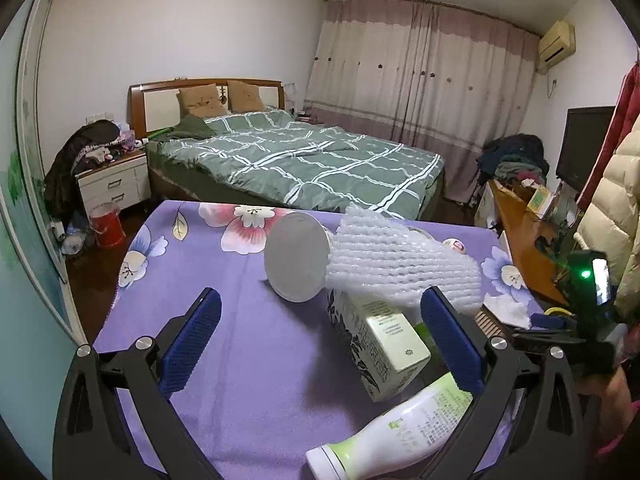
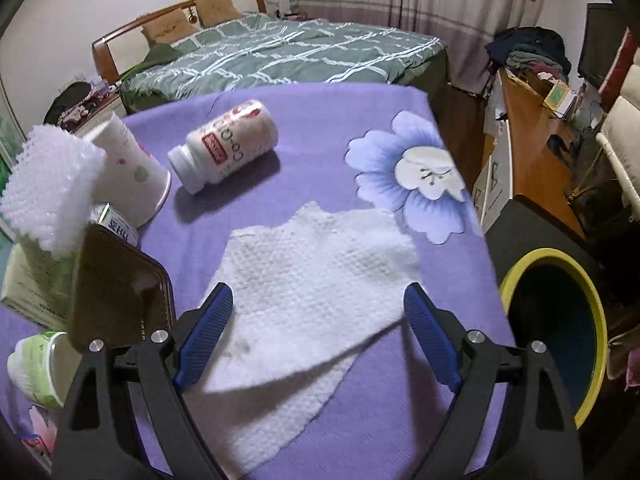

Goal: Collect trash
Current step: 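Grasp the white tissue on the table with the right gripper, then carry the tissue to the yellow bin and open the right gripper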

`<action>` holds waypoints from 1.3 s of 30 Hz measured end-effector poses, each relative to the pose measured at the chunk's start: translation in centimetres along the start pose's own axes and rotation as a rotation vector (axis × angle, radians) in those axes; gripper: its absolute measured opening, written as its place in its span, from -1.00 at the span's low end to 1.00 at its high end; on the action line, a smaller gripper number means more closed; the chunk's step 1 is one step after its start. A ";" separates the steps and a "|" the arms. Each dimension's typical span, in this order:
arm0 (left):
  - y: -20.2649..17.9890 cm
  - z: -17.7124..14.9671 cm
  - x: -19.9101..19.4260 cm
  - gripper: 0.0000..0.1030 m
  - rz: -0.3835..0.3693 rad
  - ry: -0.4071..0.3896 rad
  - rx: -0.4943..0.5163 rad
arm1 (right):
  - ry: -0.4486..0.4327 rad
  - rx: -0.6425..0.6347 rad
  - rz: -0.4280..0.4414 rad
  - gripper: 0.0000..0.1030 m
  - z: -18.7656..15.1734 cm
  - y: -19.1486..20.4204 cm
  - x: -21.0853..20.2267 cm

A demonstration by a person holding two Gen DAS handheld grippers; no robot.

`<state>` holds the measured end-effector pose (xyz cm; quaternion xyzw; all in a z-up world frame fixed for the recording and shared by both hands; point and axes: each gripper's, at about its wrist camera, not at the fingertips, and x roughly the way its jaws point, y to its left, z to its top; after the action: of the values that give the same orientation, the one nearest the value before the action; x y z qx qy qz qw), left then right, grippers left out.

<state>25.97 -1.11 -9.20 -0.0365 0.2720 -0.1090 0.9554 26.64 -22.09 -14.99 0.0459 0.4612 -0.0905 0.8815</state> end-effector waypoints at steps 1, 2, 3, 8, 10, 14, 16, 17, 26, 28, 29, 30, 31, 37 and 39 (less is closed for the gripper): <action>0.2 0.0 -0.1 0.91 0.000 -0.006 -0.007 | 0.007 -0.004 -0.001 0.61 -0.1 0.1 0.2; 0.3 -0.1 -0.2 0.91 0.004 -0.012 -0.010 | 0.018 -0.009 -0.011 0.64 -0.3 0.4 0.7; 0.3 -0.1 -0.3 0.91 0.009 -0.016 -0.012 | 0.001 -0.015 -0.018 0.64 -0.4 0.5 0.7; 0.2 -0.4 0.0 0.91 0.013 -0.004 -0.010 | -0.018 -0.011 -0.014 0.37 -0.9 0.5 0.5; 0.0 -0.5 0.1 0.91 0.016 -0.001 -0.001 | -0.028 -0.018 -0.010 0.08 -1.0 0.8 0.2; -0.4 -0.6 -0.3 0.91 0.021 -0.004 0.009 | -0.041 -0.034 -0.006 -0.73 -1.2 1.2 -0.3; -0.4 -0.6 -0.2 0.91 0.020 -0.001 0.008 | -0.037 -0.018 0.011 -0.84 -1.0 0.8 -0.4; -0.4 -0.6 -0.2 0.91 0.018 0.000 0.007 | -0.034 -0.002 0.026 -0.88 -1.0 0.5 -0.5; -0.7 -0.7 -0.3 0.91 0.002 -0.003 0.018 | -0.110 0.110 0.110 -0.90 -1.5 -2.8 -5.4; -0.9 -0.7 -0.4 0.91 -0.002 -0.007 0.023 | -0.143 0.141 0.114 -0.90 -1.8 -4.1 -7.1; -1.0 -0.7 -0.5 0.91 -0.004 -0.010 0.025 | -0.152 0.150 0.112 -0.90 -2.0 -4.7 -7.6; -1.1 -0.7 -0.5 0.91 -0.006 -0.012 0.028 | -0.163 0.160 0.110 -0.90 -2.1 -5.1 -8.3; -1.2 -0.8 -0.5 0.91 -0.009 -0.012 0.031 | -0.181 0.176 0.102 -0.90 -2.3 -6.0 -9.1; -1.9 -0.9 -0.6 0.91 -0.036 -0.010 0.051 | -0.242 0.262 0.031 -0.90 -2.8 -10.6 -11.9; -2.2 -1.0 -0.6 0.91 -0.046 -0.012 0.058 | -0.254 0.294 -0.006 -0.90 -3.0 -12.2 -12.4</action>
<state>24.52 -3.10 -9.40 -0.0157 0.2623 -0.1387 0.9548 14.83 -32.11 -6.44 0.1611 0.3281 -0.1644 0.9162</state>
